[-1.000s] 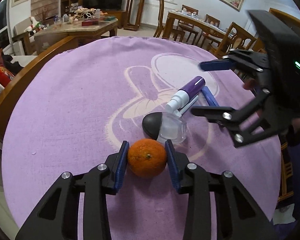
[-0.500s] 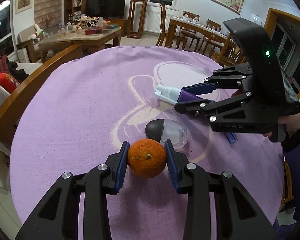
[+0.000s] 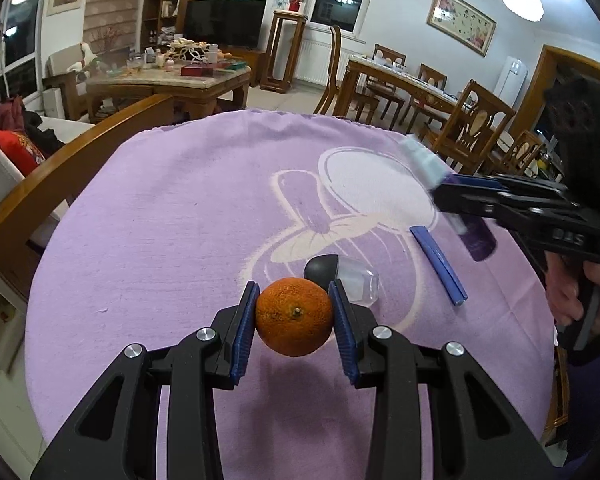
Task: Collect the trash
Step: 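Carry the orange and spray bottle into the black bin and open both grippers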
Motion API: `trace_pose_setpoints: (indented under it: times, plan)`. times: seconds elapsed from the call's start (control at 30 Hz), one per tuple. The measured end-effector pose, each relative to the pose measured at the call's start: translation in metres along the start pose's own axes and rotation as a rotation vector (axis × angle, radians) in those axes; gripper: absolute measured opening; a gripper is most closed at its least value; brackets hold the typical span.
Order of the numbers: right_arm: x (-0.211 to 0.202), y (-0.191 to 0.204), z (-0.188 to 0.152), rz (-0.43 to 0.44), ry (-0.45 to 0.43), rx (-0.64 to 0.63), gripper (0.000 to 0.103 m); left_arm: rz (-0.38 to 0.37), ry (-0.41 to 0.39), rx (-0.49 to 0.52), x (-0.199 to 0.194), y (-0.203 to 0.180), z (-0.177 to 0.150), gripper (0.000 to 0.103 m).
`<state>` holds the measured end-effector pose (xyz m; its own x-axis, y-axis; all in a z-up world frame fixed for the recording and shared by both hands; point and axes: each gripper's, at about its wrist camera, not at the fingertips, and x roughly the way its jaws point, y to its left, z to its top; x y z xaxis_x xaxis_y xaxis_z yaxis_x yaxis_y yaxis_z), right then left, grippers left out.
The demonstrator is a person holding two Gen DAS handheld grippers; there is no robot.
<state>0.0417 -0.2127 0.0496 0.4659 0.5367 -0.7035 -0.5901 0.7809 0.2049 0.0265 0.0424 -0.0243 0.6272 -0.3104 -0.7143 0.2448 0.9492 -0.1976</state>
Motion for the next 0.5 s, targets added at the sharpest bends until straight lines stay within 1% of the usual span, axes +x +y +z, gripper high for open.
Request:
trace_pose_setpoints:
  times: [0.1, 0.23, 0.3, 0.5]
  plan:
    - [-0.018, -0.006, -0.008, 0.006, -0.038, 0.052, 0.032, -0.006, 0.004, -0.011, -0.004, 0.002, -0.002, 0.036]
    - [-0.044, -0.024, -0.024, 0.007, -0.082, 0.123, 0.030, -0.011, -0.021, 0.000, -0.015, -0.005, 0.003, 0.036]
    - [-0.054, -0.032, -0.030, -0.005, -0.098, 0.147, 0.026, -0.017, -0.036, 0.017, -0.019, -0.016, 0.008, 0.036]
    - [-0.091, -0.065, -0.056, -0.020, -0.155, 0.215, 0.026, -0.074, -0.063, 0.089, -0.020, -0.063, 0.024, 0.036]
